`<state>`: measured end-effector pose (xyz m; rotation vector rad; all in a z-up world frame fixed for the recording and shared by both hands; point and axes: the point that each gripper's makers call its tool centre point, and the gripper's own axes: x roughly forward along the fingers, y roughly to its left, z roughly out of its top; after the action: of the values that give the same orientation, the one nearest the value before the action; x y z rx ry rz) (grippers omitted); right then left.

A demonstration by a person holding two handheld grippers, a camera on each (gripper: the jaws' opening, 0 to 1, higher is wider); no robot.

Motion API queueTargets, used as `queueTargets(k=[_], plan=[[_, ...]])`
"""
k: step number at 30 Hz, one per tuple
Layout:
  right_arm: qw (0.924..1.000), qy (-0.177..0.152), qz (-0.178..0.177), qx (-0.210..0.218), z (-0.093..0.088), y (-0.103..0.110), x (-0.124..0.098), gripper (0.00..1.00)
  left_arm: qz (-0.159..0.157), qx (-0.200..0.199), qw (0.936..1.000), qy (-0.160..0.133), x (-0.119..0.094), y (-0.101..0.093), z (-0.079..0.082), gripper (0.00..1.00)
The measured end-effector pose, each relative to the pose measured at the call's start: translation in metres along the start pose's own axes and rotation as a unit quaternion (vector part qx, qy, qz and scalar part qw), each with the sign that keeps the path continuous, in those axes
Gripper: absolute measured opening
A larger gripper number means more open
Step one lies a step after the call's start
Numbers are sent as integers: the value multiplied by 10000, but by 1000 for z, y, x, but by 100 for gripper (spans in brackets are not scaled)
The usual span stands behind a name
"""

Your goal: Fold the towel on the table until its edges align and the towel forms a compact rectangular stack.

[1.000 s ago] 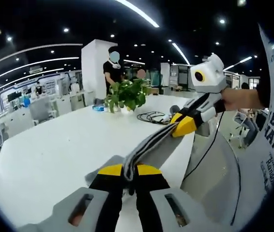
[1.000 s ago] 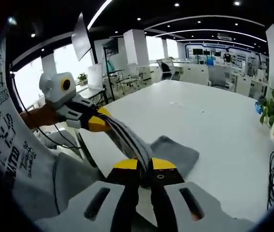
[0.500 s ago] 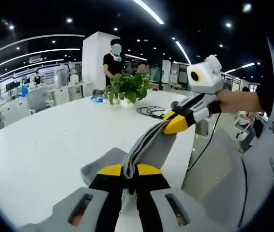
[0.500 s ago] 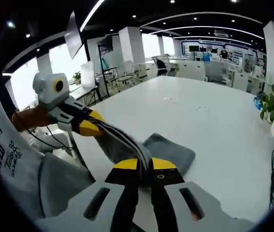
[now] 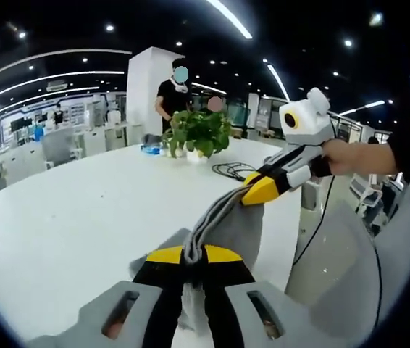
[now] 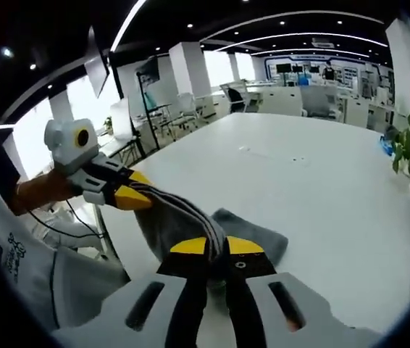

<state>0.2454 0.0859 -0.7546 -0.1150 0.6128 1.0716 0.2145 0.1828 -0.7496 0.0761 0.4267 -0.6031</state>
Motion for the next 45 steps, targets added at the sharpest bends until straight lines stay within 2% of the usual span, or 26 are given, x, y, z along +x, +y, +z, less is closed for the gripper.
queueTargets(k=[4, 12, 20, 23, 27, 38, 45], plan=[[10000, 22, 3, 93, -1, -8, 12, 6, 81, -118, 9999, 50, 8, 9, -4, 9], [9993, 365, 54, 46, -8, -26, 35, 6, 215, -219, 9993, 202, 27, 26, -15, 9], [9980, 632, 7, 93, -21, -44, 53, 6, 189, -225, 9988, 378, 47, 39, -24, 9], [9970, 747, -23, 205, -30, -51, 60, 6, 192, -144, 9983, 531, 58, 43, -32, 9], [9961, 850, -36, 223, -36, -57, 68, 6, 273, -162, 9978, 586, 68, 51, -41, 9], [9943, 994, -104, 375, -42, -71, 89, 6, 474, -127, 9949, 883, 88, 68, -66, 9], [9931, 1130, -109, 282, -48, -76, 100, 6, 565, -241, 9930, 1009, 98, 74, -80, 9]])
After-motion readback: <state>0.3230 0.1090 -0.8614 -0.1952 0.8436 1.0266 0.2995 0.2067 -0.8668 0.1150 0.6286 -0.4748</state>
